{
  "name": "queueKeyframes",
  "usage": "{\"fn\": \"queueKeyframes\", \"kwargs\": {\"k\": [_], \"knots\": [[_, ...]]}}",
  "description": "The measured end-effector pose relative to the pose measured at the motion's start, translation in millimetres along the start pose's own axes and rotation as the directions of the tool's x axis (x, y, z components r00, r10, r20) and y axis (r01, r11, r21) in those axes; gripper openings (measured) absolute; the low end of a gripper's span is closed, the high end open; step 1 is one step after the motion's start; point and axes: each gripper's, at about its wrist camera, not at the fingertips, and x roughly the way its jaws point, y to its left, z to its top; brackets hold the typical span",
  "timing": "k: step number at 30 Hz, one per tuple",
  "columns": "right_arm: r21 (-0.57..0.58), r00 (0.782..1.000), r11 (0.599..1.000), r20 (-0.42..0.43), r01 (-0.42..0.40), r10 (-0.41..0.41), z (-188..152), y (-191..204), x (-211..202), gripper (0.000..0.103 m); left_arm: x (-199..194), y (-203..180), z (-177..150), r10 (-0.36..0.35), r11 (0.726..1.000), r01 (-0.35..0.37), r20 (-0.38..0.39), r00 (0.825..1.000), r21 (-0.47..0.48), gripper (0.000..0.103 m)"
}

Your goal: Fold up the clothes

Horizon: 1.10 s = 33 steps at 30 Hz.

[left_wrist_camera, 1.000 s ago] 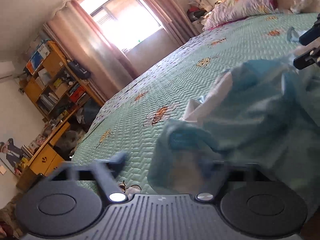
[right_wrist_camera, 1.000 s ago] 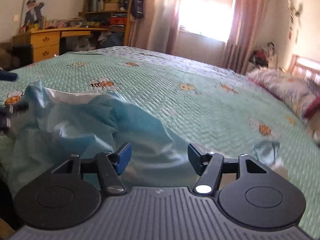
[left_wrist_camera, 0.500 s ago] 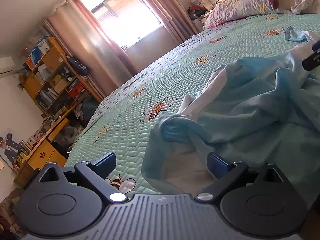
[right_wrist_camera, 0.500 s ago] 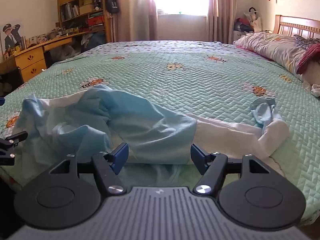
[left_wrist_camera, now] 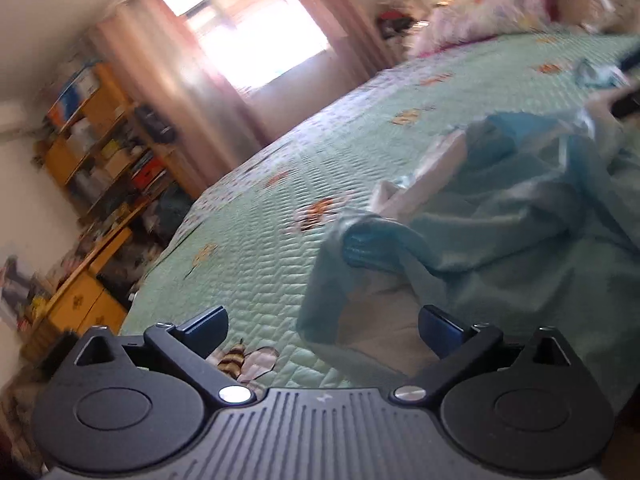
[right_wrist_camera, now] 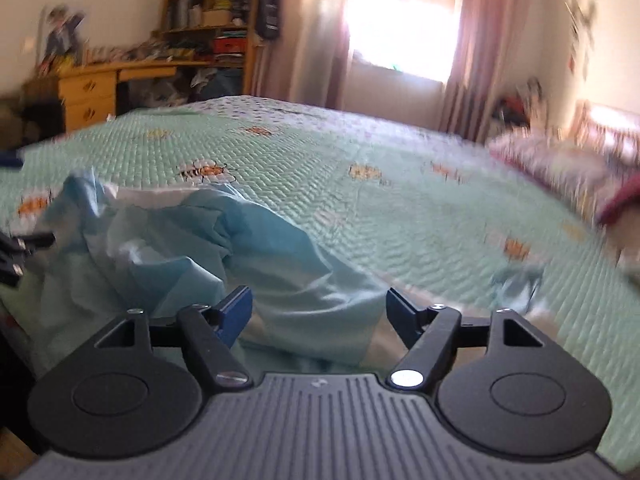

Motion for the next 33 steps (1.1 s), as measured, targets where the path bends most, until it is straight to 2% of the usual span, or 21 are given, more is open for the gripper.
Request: {"fn": "queueKeyframes", "kwargs": {"k": [3,6,10,13,16,17,18,21,23,26,29,33], "knots": [[-0.14,1.0,0.99,0.005,0.007,-0.006,-0.8,4.1,5.3,0.076,-0.6,-15.1,-1.7,0.003,0.988,-0.009,0.039,0.999,0.152,0.099],[-0.26,0.999,0.965,-0.009,-0.041,0.04,-1.1,10.3,13.0,0.076,1.3,-25.0,-4.9,-0.009,0.968,-0.004,0.052,0.999,0.251,0.097],[-0.341,0.988,0.928,-0.066,-0.151,0.137,-0.6,30.8,24.5,0.076,2.6,-32.1,-8.5,-0.008,0.96,-0.004,0.043,0.999,0.281,0.097],[-0.363,0.958,0.887,-0.097,-0.286,0.269,9.3,57.1,27.4,0.076,0.1,-32.4,-9.5,-0.005,0.965,-0.005,0.036,0.999,0.262,0.097],[-0.323,0.921,0.868,-0.031,-0.376,0.388,43.1,78.8,33.0,0.076,-2.5,-27.1,-9.1,0.002,0.972,-0.009,0.032,0.999,0.234,0.098],[-0.308,0.92,0.876,0.004,-0.371,0.391,58.8,81.9,40.6,0.076,-3.4,-25.4,-9.0,0.004,0.975,-0.011,0.031,1.0,0.224,0.098],[-0.292,0.92,0.884,0.038,-0.364,0.391,74.5,84.7,48.5,0.076,-4.3,-23.7,-8.8,0.006,0.977,-0.012,0.029,1.0,0.214,0.098],[-0.171,0.968,0.961,0.086,-0.217,0.234,116.3,65.3,72.4,0.076,-6.9,-18.4,-8.5,0.013,0.983,-0.017,0.025,1.0,0.185,0.098],[-0.131,0.963,0.963,0.1,-0.237,0.25,117.3,37.6,66.8,0.076,-8.8,-17.9,-10.3,0.012,0.983,-0.017,0.026,1.0,0.182,0.098],[-0.206,0.975,0.954,-0.012,-0.218,0.22,74.0,21.1,48.3,0.076,-11.8,-23.6,-17.6,0.0,0.977,-0.008,0.035,0.999,0.213,0.098],[-0.285,0.977,0.936,-0.124,-0.205,0.176,29.3,5.4,29.6,0.076,-10.3,-33.0,-17.7,-0.041,0.972,0.03,0.042,0.998,0.232,0.098],[-0.42,0.98,0.895,-0.182,-0.149,0.077,-11.1,26.2,28.8,0.076,-9.9,-43.1,-16.3,-0.049,0.969,0.036,0.047,0.998,0.244,0.098]]}}
